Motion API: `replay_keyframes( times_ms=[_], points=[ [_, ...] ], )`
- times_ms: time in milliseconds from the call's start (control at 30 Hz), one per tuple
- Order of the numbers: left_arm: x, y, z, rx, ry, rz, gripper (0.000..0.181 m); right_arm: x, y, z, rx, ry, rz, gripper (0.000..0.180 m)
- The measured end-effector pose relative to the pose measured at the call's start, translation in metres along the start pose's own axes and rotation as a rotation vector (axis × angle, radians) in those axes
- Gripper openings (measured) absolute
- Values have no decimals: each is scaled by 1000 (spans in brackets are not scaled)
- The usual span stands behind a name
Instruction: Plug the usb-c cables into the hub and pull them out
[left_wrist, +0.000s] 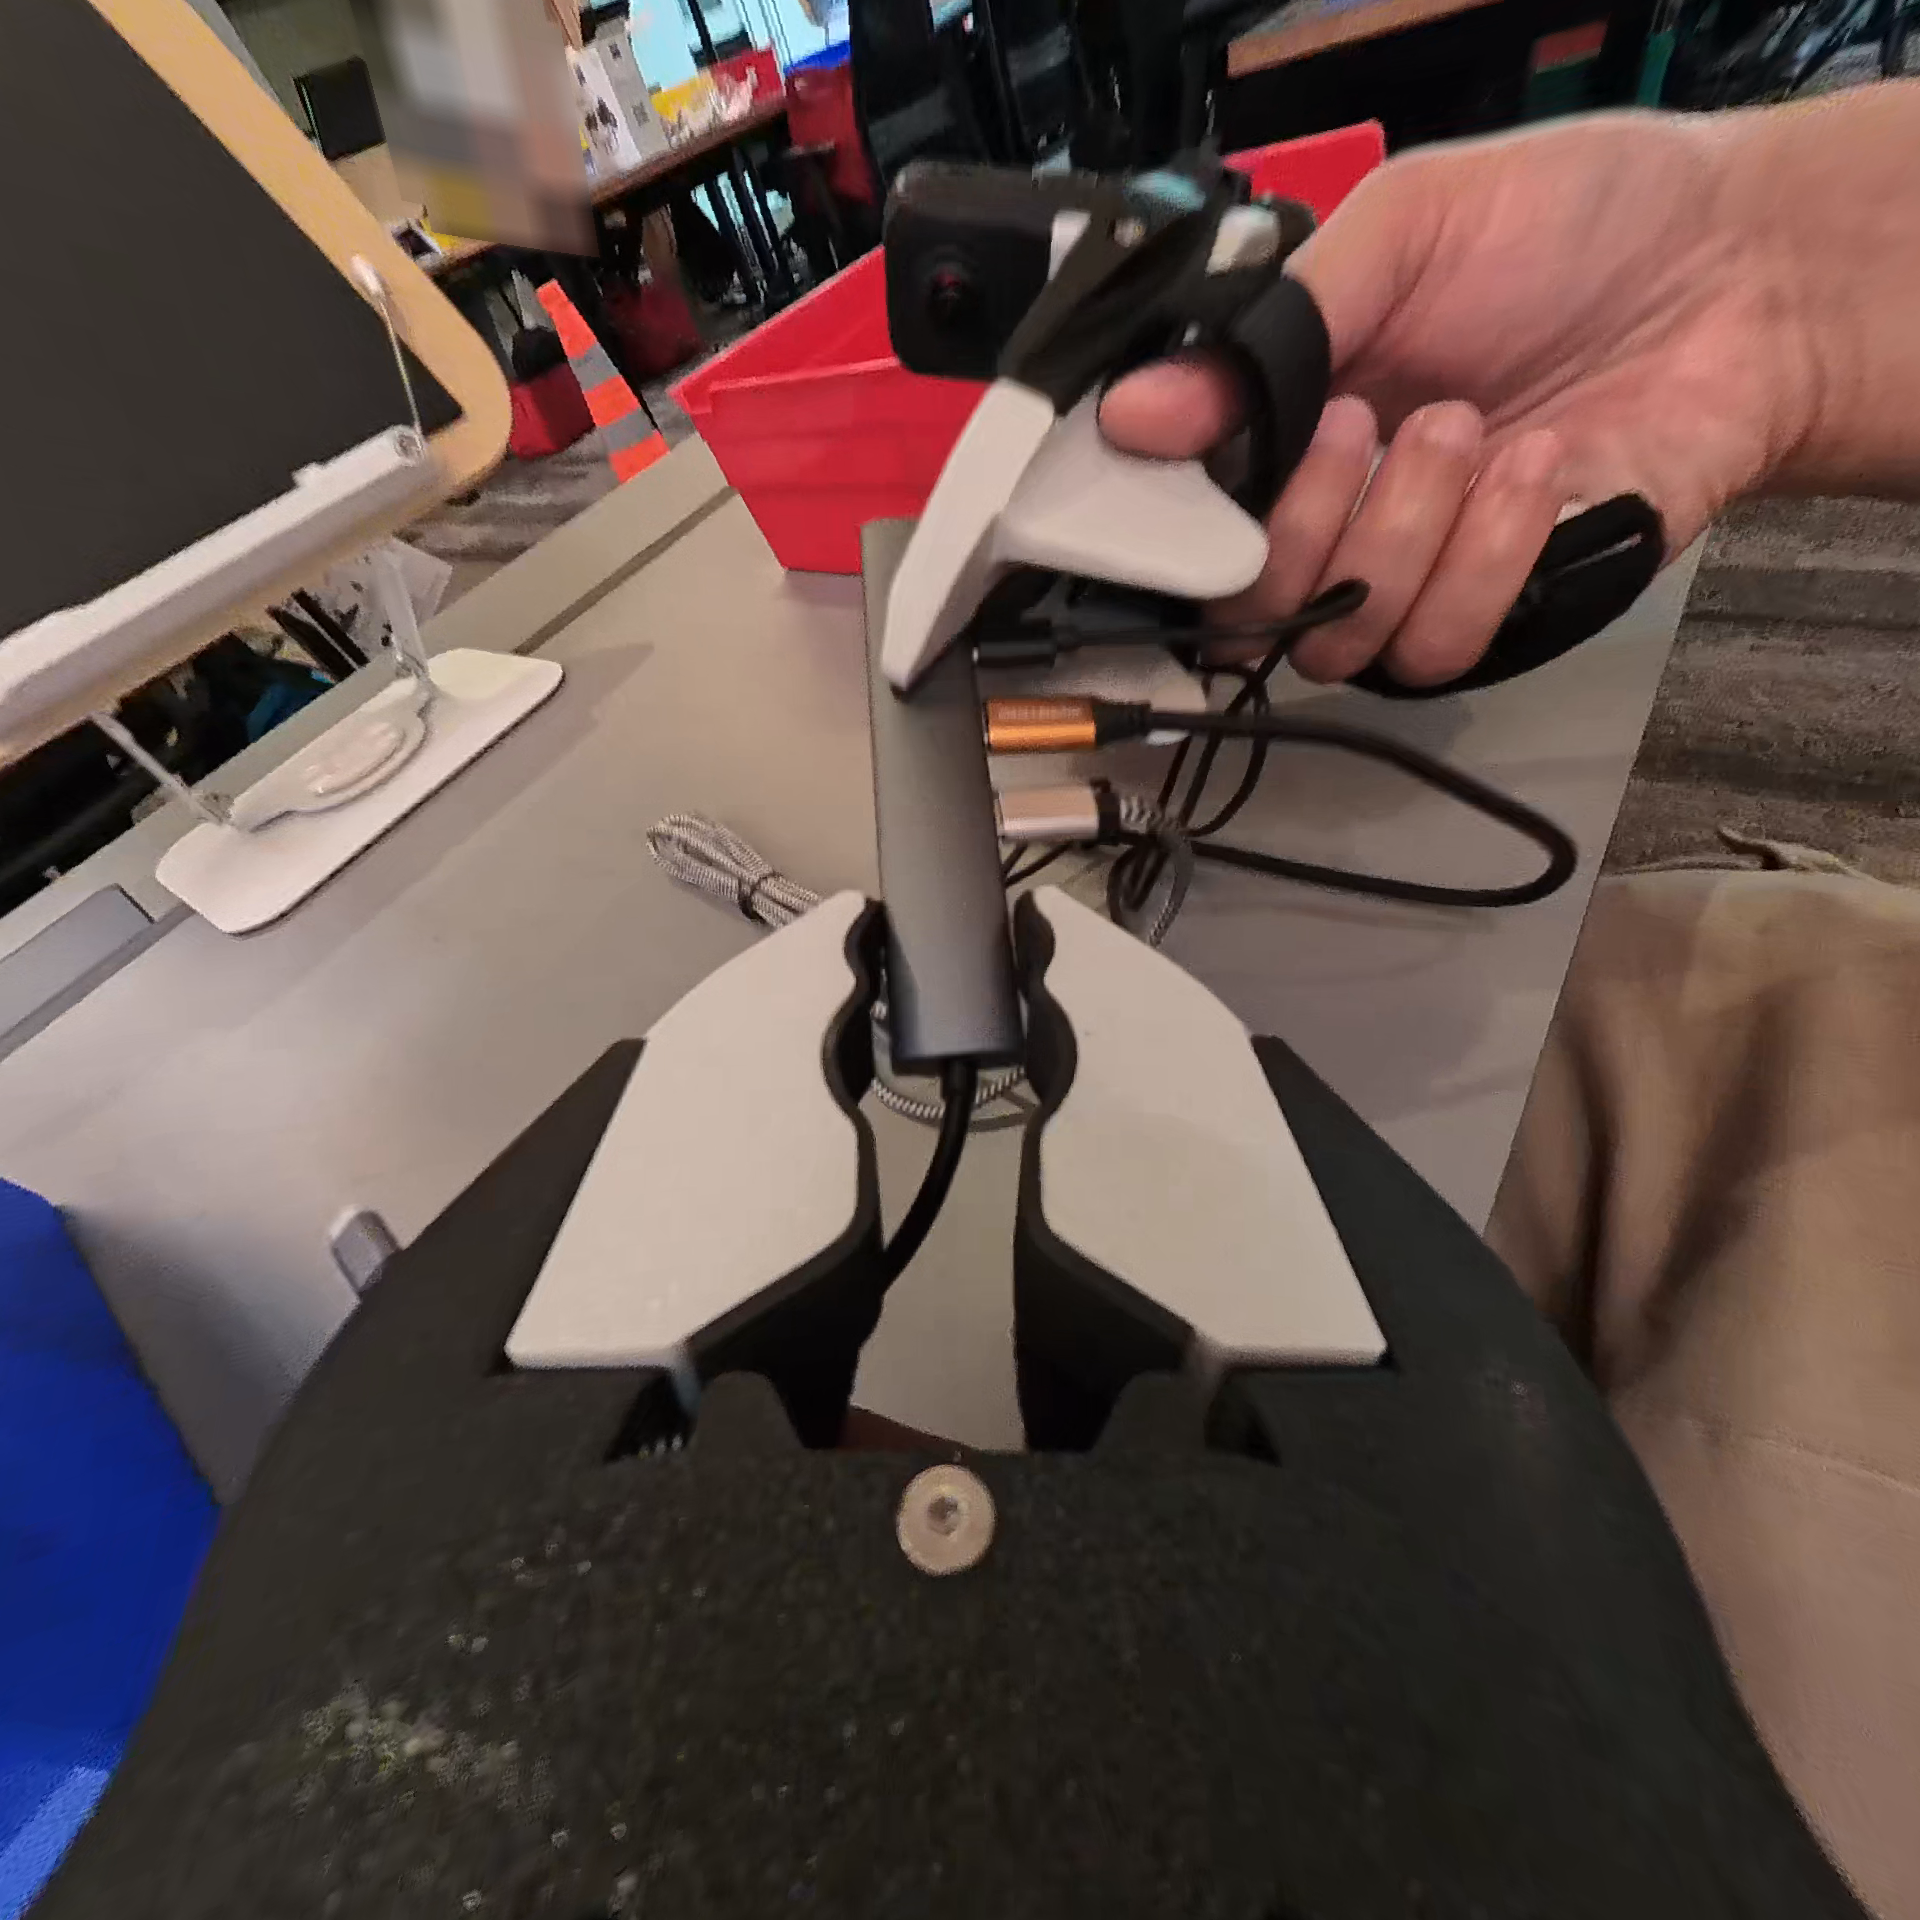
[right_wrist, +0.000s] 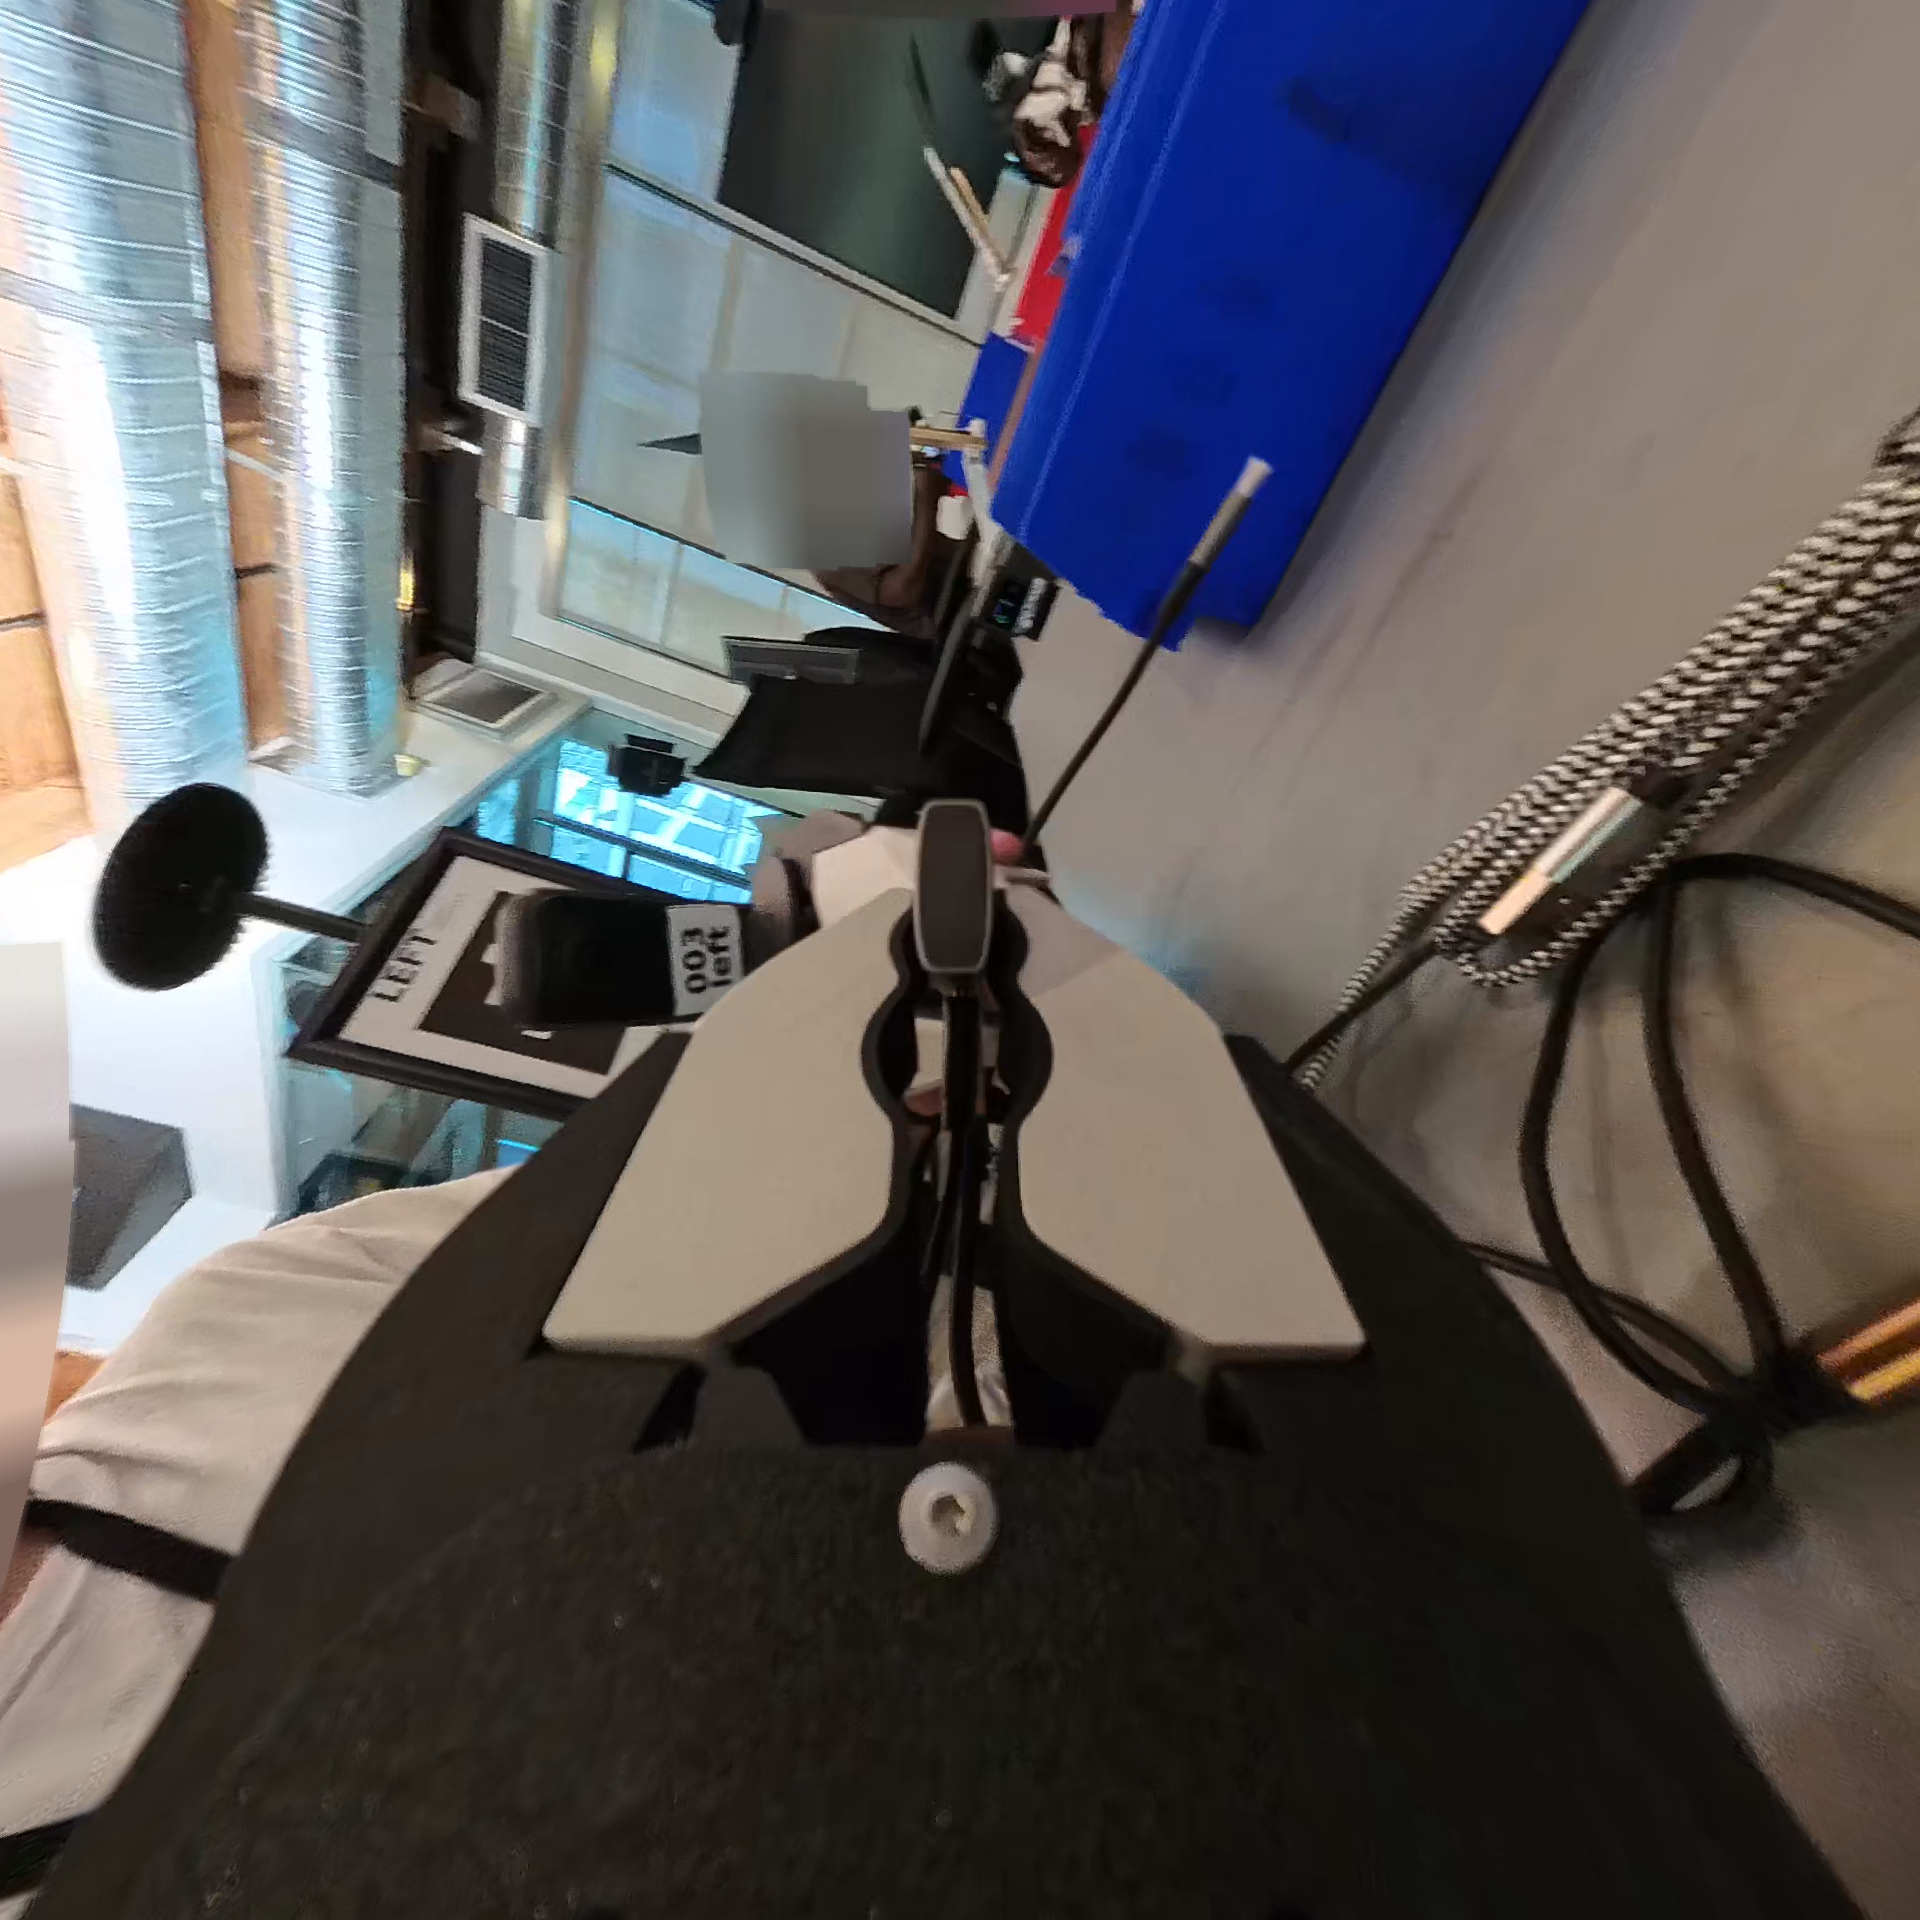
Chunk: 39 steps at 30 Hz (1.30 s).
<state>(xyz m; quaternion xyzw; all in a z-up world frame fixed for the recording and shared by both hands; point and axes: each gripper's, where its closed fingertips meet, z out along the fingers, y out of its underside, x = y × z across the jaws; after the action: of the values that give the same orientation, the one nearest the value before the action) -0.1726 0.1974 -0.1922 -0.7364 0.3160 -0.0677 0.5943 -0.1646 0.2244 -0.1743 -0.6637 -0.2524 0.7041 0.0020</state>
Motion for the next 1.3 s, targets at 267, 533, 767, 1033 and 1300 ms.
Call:
replay_keyframes(
  times_ms=[267,533,767,1033,1300],
  points=[
    [0,-5,-2,26,0,6,23,2,2,1,9,-77,97,10],
    [-3,9,6,-67,-30,13,23,5,1,3,15,-53,91,10],
    [-32,8,-3,-61,-80,-256,23,-19,-42,-13,262,369,-642,37],
    [-47,30,-3,-151,-157,-384,23,4,5,40,-41,761,-1230,29],
    [-38,28,0,-149,-166,-389,23,24,1,36,-4,826,-1140,13]
  ],
)
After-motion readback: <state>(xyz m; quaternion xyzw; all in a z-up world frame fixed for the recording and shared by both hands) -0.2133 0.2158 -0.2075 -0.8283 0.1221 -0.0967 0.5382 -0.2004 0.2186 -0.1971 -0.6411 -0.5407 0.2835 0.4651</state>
